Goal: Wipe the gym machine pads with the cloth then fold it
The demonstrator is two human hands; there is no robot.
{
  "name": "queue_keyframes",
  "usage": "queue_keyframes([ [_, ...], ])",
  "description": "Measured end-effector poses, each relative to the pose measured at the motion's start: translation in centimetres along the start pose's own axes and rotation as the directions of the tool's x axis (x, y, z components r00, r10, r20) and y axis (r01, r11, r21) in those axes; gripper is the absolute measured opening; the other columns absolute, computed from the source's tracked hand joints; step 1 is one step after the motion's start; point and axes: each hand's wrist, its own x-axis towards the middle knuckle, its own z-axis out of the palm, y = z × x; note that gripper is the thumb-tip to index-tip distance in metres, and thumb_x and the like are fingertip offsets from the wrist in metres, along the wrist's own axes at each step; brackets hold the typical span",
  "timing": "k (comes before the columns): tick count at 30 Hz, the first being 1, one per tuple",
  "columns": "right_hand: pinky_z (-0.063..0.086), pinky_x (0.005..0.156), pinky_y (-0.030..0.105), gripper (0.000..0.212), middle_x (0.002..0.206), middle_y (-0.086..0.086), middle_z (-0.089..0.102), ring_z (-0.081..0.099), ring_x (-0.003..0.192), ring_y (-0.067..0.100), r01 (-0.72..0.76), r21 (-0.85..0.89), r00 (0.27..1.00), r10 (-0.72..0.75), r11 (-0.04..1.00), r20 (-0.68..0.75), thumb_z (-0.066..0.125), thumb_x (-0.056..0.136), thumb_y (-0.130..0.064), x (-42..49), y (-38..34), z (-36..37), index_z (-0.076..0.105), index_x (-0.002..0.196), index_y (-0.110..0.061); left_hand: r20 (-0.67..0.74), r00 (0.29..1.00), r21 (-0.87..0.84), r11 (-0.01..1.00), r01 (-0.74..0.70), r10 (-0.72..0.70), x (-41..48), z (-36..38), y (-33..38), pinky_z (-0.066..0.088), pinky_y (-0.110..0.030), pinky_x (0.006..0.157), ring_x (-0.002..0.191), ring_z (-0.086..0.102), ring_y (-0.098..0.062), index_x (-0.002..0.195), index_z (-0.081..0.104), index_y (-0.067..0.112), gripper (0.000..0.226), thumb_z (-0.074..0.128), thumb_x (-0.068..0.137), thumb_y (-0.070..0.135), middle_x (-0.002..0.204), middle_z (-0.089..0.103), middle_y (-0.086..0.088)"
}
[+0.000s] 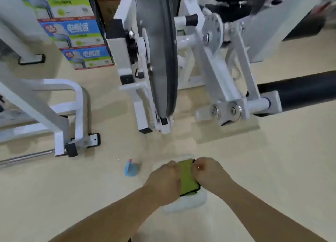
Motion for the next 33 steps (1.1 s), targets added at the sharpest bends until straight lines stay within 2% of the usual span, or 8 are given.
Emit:
queue_keyframes([
  [5, 0.056, 0.081, 0.043, 0.023, 0.103, 0.014, 0.072, 0.068, 0.094, 0.031, -0.1, 0.365, 0.989, 0.133, 0.926, -0.066, 0.051, 0.098, -0.019, 7.9, 7.9, 6.6, 0.07, 0.104, -0.007, 0.095, 0.991, 0.122, 0.989, 0.078, -0.09, 8.3, 12.4, -4.1, 0.045, -0.032, 0.102, 0.139, 0.042, -0.029, 0.151, 0.041, 0.015, 0.053, 0.051, 0.101, 0.029, 0.159, 0.034, -0.01],
  [9, 0.037, 0.073, 0.033, 0.029, 0.091, 0.015, 0.062, 0.048, 0.082, 0.02, -0.118, 0.47, 0.99, 0.141, 0.875, -0.013, 0.051, 0.095, -0.013, 11.6, 12.1, 10.6, 0.062, 0.112, 0.007, 0.109, 0.97, 0.241, 0.953, 0.186, -0.217, 14.3, 19.1, -7.5, 0.029, -0.04, 0.123, 0.158, 0.01, -0.03, 0.164, 0.009, 0.014, 0.081, 0.056, 0.099, 0.022, 0.171, 0.006, -0.011],
  [11, 0.036, 0.074, 0.033, 0.027, 0.087, 0.008, 0.054, 0.047, 0.082, 0.02, -0.132, 0.498, 0.99, 0.138, 0.857, 0.025, 0.052, 0.096, -0.013, 12.6, 13.5, 11.6, 0.062, 0.11, 0.007, 0.056, 0.959, 0.274, 0.928, 0.253, -0.278, 16.2, 20.9, -8.8, 0.035, -0.039, 0.117, 0.149, 0.027, -0.03, 0.163, 0.012, 0.012, 0.083, 0.06, 0.096, 0.021, 0.162, 0.026, -0.009],
  [13, 0.042, 0.074, 0.035, 0.021, 0.089, 0.02, 0.062, 0.054, 0.081, 0.022, -0.149, 0.534, 0.988, 0.145, 0.833, 0.049, 0.055, 0.096, -0.016, 12.5, 14.2, 11.8, 0.067, 0.102, 0.0, 0.039, 0.95, 0.29, 0.913, 0.285, -0.309, 17.0, 21.6, -9.3, 0.043, -0.037, 0.103, 0.131, 0.046, -0.027, 0.15, 0.039, 0.015, 0.059, 0.06, 0.096, 0.026, 0.143, 0.048, -0.007],
  [16, 0.049, 0.074, 0.038, 0.019, 0.107, 0.027, 0.069, 0.06, 0.08, 0.023, -0.191, 0.586, 0.981, 0.18, 0.787, 0.078, 0.06, 0.098, -0.021, 11.2, 14.5, 11.1, 0.069, 0.1, -0.004, 0.171, 0.928, -0.014, 0.941, 0.338, -0.331, 15.8, 21.0, -8.5, 0.05, -0.033, 0.083, 0.103, 0.06, -0.022, 0.112, 0.059, 0.021, 0.025, 0.06, 0.092, 0.036, 0.113, 0.064, 0.0],
  [22, 0.062, 0.091, 0.047, 0.034, 0.106, 0.002, 0.075, 0.073, 0.1, 0.025, -0.266, 0.703, 0.964, 0.182, 0.659, 0.194, 0.076, 0.089, -0.051, 3.9, 9.6, 5.0, 0.072, 0.11, -0.025, -0.082, 0.94, -0.646, 0.736, 0.202, -0.33, 6.8, 12.2, -0.1, 0.039, -0.02, 0.051, 0.061, 0.051, -0.017, 0.066, 0.043, 0.028, 0.028, 0.068, 0.078, 0.028, 0.083, 0.052, -0.005],
  [28, 0.063, 0.086, 0.051, 0.068, 0.123, 0.001, 0.076, 0.07, 0.116, 0.026, -0.193, 0.781, 0.959, -0.055, 0.594, 0.278, 0.087, 0.07, -0.063, -6.8, -2.6, -4.0, 0.07, 0.125, -0.027, -0.239, 0.875, -0.878, 0.478, -0.01, -0.421, -8.1, -5.6, 10.3, 0.049, -0.03, 0.048, 0.058, 0.054, -0.018, 0.087, 0.043, 0.006, 0.021, 0.061, 0.082, -0.003, 0.076, 0.055, -0.009],
  [33, 0.06, 0.087, 0.045, 0.042, 0.118, 0.014, 0.077, 0.074, 0.109, 0.028, -0.156, 0.807, 0.895, -0.263, 0.57, 0.359, 0.071, 0.092, -0.049, -18.8, -12.5, -9.9, 0.077, 0.122, -0.02, -0.348, 0.816, -0.908, 0.384, -0.171, -0.461, -21.5, -16.5, 15.8, 0.053, -0.03, 0.06, 0.069, 0.062, -0.012, 0.1, 0.053, 0.018, 0.027, 0.076, 0.087, 0.013, 0.082, 0.068, 0.005],
])
